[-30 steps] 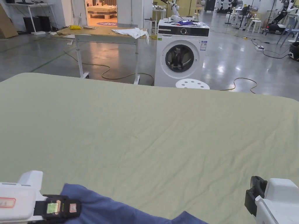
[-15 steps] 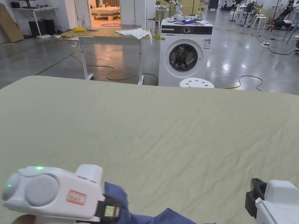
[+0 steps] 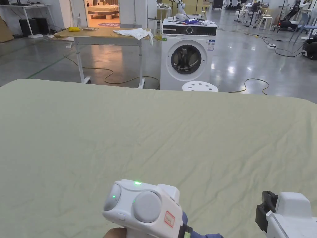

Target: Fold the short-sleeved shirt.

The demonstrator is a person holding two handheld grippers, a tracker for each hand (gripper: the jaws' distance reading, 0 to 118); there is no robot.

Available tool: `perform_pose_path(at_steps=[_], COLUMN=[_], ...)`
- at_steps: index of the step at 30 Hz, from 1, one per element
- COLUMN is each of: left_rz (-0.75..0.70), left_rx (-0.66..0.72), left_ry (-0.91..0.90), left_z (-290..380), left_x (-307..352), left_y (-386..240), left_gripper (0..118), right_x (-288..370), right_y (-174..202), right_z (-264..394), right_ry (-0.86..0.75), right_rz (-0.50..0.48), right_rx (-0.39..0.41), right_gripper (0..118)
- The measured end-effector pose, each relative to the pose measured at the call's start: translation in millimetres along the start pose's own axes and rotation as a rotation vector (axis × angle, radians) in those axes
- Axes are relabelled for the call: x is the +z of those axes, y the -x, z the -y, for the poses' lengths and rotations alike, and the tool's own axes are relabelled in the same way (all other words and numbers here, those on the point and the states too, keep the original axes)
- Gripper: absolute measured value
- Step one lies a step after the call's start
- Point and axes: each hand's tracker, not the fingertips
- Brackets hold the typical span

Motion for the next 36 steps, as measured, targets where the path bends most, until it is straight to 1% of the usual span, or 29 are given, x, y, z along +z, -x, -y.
perform_pose_path(at_steps=[3, 5, 6, 7, 8, 10, 12, 13, 14, 16, 18, 21, 22, 23, 26, 29, 30, 32, 36], left_rz=[0.006, 0.02, 0.036, 0.06, 0.088, 0.157, 0.191, 0.202, 0.214, 0.256, 0.26, 0.244, 0.25, 0.287, 0.404, 0.304, 0.277, 0.292, 0.307], left_rx=[-0.016, -0.012, -0.013, -0.001, 0.018, 0.047, 0.056, 0.06, 0.068, 0.099, 0.121, 0.139, 0.139, 0.135, 0.137, 0.12, 0.12, 0.134, 0.162], left_ry=[0.025, 0.046, 0.055, 0.066, 0.071, 0.054, 0.036, 0.02, 0.006, -0.04, -0.097, -0.104, -0.091, -0.058, -0.005, -0.003, -0.001, 0.001, -0.041], left_z=[-5, -5, -5, -4, -3, -1, 1, 2, 3, 3, 2, 2, 3, 5, 12, 18, 22, 27, 37], left_x=[-15, -28, -36, -41, -45, -46, -39, -34, -26, -13, -6, -11, -19, -26, -51, -82, -93, -107, -110], left_y=[-9, -10, -11, -10, -8, -2, 3, 7, 10, 22, 32, 40, 38, 36, 26, 20, 18, 19, 22], left_gripper=[16, 24, 29, 43, 49, 55, 64, 67, 67, 65, 58, 32, 22, 17, 14, 8, 7, 3, 2], right_x=[0, 0, 0, 0, 0, 1, 3, 4, 4, 5, 6, 7, 7, 7, 7, 7, 7, 8, 11], right_y=[-2, -3, -3, -3, -3, -3, -3, -4, -5, -6, -7, -7, -6, -6, -5, -4, -4, -5, -5], right_z=[1, 1, 1, 1, 1, 1, 1, 1, 0, 0, 0, 0, 1, 1, 4, 6, 6, 6, 4], right_ry=[0.002, 0.004, 0.004, 0.005, 0.006, 0.004, 0.001, -0.001, -0.001, -0.002, -0.004, -0.003, -0.002, -0.002, 0.005, 0.011, 0.013, 0.014, 0.004], right_rz=[0.007, 0.008, 0.009, 0.01, 0.009, 0.006, 0.008, 0.008, 0.01, 0.013, 0.016, 0.016, 0.017, 0.016, 0.016, 0.019, 0.02, 0.02, 0.025], right_rx=[-0.004, -0.01, -0.014, -0.016, -0.017, -0.015, -0.01, -0.009, -0.01, -0.013, -0.016, -0.02, -0.019, -0.017, -0.016, -0.015, -0.014, -0.015, -0.013], right_gripper=[2, 2, 2, 2, 2, 2, 2, 2, 2, 2, 2, 2, 2, 2, 2, 2, 2, 2, 2])
